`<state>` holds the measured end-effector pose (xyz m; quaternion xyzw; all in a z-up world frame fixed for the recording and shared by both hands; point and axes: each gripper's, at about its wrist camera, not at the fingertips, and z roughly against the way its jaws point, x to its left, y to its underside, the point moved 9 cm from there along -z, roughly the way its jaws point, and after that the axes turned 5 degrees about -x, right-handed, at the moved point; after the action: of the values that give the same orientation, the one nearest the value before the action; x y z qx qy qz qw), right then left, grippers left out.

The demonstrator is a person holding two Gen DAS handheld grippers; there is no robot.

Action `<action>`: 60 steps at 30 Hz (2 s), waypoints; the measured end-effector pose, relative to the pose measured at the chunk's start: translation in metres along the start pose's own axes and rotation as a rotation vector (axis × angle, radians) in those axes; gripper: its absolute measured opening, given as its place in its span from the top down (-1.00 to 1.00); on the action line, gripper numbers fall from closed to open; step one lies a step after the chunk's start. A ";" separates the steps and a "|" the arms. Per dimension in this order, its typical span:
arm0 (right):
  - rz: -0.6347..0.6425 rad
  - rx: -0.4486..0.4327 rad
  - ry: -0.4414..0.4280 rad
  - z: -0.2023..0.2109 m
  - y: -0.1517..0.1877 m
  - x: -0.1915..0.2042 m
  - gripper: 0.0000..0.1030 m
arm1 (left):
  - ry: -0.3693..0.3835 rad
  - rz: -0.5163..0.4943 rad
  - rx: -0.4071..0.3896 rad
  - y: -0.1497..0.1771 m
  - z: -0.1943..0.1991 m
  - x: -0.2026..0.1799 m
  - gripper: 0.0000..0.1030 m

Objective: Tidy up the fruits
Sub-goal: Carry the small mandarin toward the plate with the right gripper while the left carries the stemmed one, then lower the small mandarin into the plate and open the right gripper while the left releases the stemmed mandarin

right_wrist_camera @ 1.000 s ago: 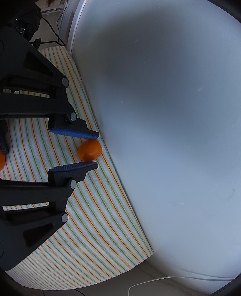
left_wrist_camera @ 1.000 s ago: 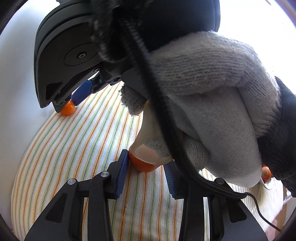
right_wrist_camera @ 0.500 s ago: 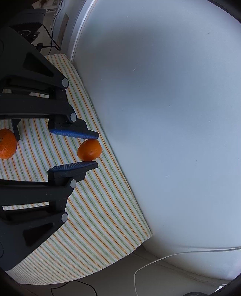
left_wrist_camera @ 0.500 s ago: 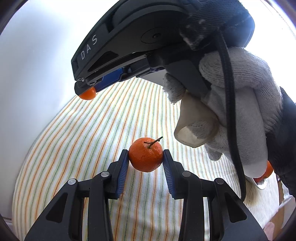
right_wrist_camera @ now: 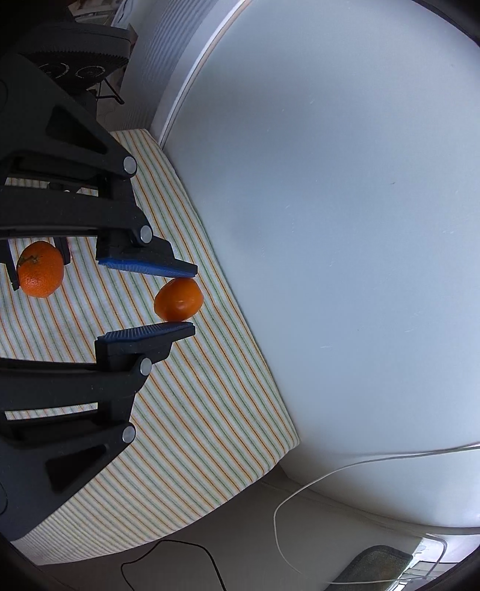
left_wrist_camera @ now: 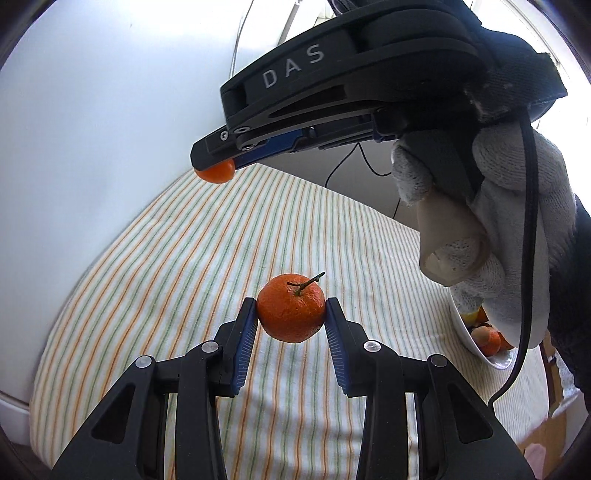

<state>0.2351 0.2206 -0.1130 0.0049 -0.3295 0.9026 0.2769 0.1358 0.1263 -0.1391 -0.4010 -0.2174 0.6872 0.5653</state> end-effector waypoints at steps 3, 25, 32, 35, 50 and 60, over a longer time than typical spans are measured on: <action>-0.003 -0.019 0.006 0.018 0.004 0.001 0.50 | 0.003 -0.008 -0.009 0.002 0.004 -0.011 0.31; -0.102 -0.207 0.092 0.175 0.066 -0.033 0.50 | 0.142 -0.082 -0.037 -0.004 0.023 -0.113 0.31; -0.137 -0.264 0.148 0.220 0.102 -0.059 0.50 | 0.184 -0.114 -0.018 0.001 0.018 -0.141 0.31; -0.167 -0.276 0.169 0.239 0.120 -0.072 0.50 | 0.201 -0.132 -0.007 0.003 0.013 -0.154 0.32; -0.277 -0.271 0.277 0.271 0.211 -0.120 0.50 | 0.245 -0.208 0.046 0.009 -0.018 -0.201 0.32; -0.266 -0.248 0.301 0.265 0.234 -0.124 0.50 | 0.241 -0.251 0.070 0.004 -0.043 -0.218 0.32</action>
<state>0.1765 -0.1466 -0.0679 -0.1203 -0.3896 0.8013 0.4377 0.1765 -0.0888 -0.1007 -0.4303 -0.1725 0.5655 0.6821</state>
